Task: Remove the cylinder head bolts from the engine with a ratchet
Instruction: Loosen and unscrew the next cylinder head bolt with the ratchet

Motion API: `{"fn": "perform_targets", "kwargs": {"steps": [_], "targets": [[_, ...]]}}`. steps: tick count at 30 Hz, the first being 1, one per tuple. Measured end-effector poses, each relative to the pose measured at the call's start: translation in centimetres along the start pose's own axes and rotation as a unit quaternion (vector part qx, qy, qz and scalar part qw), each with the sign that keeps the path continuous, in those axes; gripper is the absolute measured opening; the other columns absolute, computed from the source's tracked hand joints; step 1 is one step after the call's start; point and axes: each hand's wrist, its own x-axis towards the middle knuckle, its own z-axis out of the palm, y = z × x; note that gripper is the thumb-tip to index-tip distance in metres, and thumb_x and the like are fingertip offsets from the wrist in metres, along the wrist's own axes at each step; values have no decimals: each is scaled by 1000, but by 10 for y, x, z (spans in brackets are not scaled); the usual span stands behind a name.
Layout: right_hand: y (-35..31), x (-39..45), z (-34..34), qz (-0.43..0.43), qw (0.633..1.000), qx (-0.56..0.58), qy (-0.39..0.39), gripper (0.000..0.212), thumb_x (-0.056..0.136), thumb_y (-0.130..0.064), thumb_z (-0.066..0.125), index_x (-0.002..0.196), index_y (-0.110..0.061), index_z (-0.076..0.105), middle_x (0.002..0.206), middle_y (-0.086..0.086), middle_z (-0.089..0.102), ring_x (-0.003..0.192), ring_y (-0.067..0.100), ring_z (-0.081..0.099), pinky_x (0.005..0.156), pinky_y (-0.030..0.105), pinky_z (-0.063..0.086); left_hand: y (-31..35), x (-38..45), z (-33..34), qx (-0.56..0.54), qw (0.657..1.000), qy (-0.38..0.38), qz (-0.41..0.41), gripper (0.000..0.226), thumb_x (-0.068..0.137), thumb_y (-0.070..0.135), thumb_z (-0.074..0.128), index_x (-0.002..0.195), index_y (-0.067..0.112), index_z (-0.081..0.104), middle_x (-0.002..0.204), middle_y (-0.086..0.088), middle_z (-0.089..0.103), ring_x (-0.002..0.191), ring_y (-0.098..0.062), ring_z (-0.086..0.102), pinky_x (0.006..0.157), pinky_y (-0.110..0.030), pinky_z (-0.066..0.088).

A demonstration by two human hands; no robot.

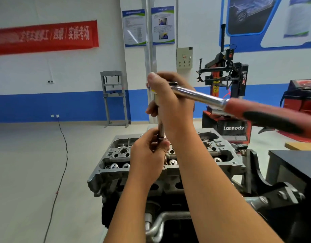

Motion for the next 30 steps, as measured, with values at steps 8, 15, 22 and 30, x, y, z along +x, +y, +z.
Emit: {"fn": "perform_targets", "kwargs": {"steps": [8, 15, 22, 30], "targets": [[1, 4, -15, 105, 986, 124, 29, 19, 95, -34, 72, 97, -15, 67, 96, 13, 76, 44, 22, 54, 46, 26, 43, -1, 3, 4, 57, 998, -16, -1, 44, 100, 0, 56, 101, 43, 67, 89, 10, 71, 72, -8, 63, 64, -24, 56], [6, -6, 4, -105, 978, -78, 160, 33, 85, -21, 86, 103, 1, 69, 80, 8, 74, 70, 21, 73, 69, 39, 60, 0, 2, 9, 45, 999, 5, 16, 52, 91, -11, 61, 76, 39, 64, 67, 18, 65, 58, 0, 54, 55, -10, 40], [-4, -2, -3, 114, 990, 78, -41, 54, 79, -63, 75, 106, -17, 69, 103, 11, 77, 54, 22, 66, 52, 32, 48, -1, 3, -2, 40, 999, -34, -15, 30, 101, 4, 56, 98, 33, 59, 81, 7, 67, 67, -5, 59, 60, -18, 48], [9, -5, -24, 142, 964, 223, -3, 57, 69, -58, 72, 113, -23, 69, 100, 4, 75, 77, 22, 73, 66, 35, 51, 1, 2, 21, 86, 994, 64, -6, 30, 96, 5, 66, 111, 32, 66, 90, 16, 73, 87, 0, 68, 70, -7, 48]]}}
